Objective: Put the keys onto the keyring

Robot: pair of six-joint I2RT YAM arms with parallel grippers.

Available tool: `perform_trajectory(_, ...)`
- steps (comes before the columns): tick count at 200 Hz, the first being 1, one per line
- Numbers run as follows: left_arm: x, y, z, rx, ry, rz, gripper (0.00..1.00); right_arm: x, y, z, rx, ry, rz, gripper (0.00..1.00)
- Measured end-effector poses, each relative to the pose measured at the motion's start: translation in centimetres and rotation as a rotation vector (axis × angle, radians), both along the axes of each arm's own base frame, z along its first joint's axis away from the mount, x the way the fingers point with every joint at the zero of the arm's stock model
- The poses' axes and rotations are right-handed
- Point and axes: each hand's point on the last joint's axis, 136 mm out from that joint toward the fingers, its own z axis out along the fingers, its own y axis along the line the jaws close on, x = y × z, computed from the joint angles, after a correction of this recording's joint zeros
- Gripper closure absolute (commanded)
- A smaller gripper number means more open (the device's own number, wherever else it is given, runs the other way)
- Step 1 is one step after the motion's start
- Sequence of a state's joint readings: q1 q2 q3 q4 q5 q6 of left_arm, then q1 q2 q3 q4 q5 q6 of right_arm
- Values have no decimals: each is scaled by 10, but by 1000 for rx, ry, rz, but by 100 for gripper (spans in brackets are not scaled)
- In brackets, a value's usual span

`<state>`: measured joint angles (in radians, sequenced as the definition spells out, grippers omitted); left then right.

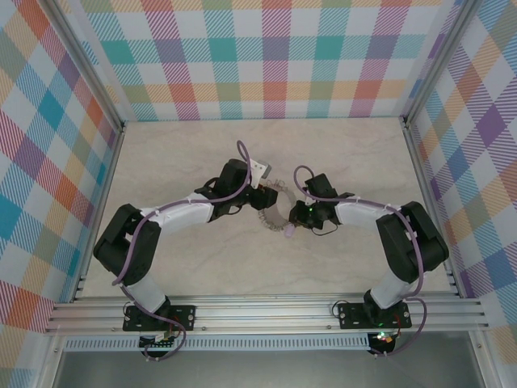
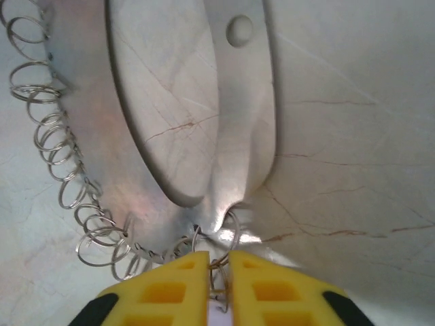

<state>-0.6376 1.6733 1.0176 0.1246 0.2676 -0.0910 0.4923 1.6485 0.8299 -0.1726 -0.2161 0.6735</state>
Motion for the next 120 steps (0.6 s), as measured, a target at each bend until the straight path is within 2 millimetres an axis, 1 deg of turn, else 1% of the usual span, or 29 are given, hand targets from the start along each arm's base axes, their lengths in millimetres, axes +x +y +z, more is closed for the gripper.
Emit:
perform_trajectory(14,1,1,3,-5,-6,2,50,-1,-1,-3,-8,6,0,100)
perform_trajectory(54,2,2,12,-21,-23,8,49,-1,-3,-2,-26,9,4,100)
perform_trajectory(97,2,2,18,-33,-30,12,49,4,-3,15,-27,-47,32,100)
perform_trajectory(99,2,2,18,-34,-30,13,49,4,-3,16,-26,-49,33,98)
perform_trajectory(109,2,3,19,-38,-30,15,49,4,-3,17,-25,-55,38,82)
perform_trajectory(120,1,3,19,-41,-29,16,49,4,-2,18,-25,-57,45,73)
